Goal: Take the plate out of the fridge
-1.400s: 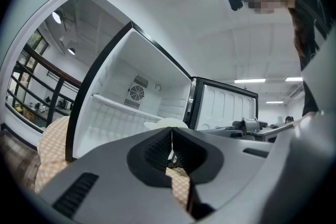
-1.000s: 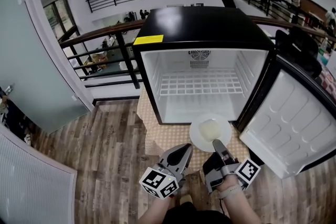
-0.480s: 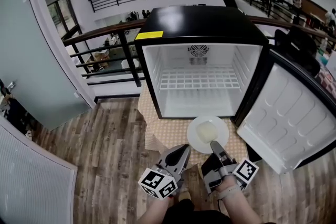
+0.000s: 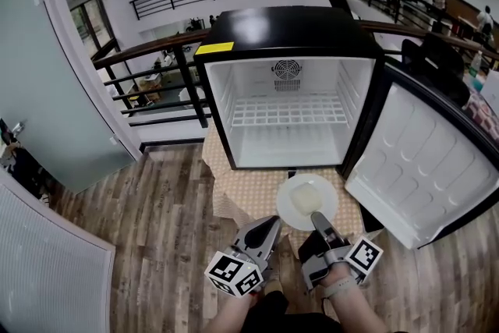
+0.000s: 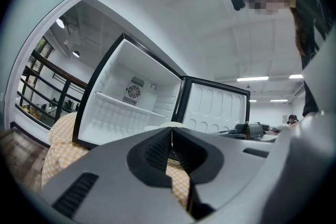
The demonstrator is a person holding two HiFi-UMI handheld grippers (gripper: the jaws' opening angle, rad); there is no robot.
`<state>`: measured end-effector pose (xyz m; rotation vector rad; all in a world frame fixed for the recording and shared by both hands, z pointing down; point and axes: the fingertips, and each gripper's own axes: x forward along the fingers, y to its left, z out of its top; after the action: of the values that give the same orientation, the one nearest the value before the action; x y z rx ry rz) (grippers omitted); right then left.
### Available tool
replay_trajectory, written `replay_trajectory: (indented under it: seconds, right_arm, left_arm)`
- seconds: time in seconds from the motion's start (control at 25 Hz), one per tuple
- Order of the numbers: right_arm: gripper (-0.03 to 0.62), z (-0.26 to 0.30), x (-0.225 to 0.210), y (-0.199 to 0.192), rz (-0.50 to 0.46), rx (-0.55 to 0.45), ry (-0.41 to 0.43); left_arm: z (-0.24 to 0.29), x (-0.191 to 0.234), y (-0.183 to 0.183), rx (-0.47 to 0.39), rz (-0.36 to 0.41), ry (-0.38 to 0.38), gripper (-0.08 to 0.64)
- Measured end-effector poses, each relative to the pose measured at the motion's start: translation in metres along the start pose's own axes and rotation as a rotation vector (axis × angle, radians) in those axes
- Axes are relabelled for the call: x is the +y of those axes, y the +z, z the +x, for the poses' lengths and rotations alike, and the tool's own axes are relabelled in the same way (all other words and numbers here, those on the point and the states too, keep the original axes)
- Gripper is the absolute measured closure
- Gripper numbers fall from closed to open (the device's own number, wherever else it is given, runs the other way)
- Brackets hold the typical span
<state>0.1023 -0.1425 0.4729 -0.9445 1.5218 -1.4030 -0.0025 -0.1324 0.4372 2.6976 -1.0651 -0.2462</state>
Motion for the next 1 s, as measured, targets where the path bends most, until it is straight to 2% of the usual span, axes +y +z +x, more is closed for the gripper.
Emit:
replay_trajectory:
  seconds: [0.48,1.0]
  right_arm:
    - [0.537,-0.033,0.001,-0.019,-0.003,0.031,0.017]
    - [0.537,-0.092,0.0,-0.042,-0.006,0.047,0.011]
  left_arm:
    - [-0.028,-0.023,-0.007,-0.004,0.001,0.014,0.549]
    - [-0.074,-0.069,-0.022,-0.001,-0.005,0.025,0.549]
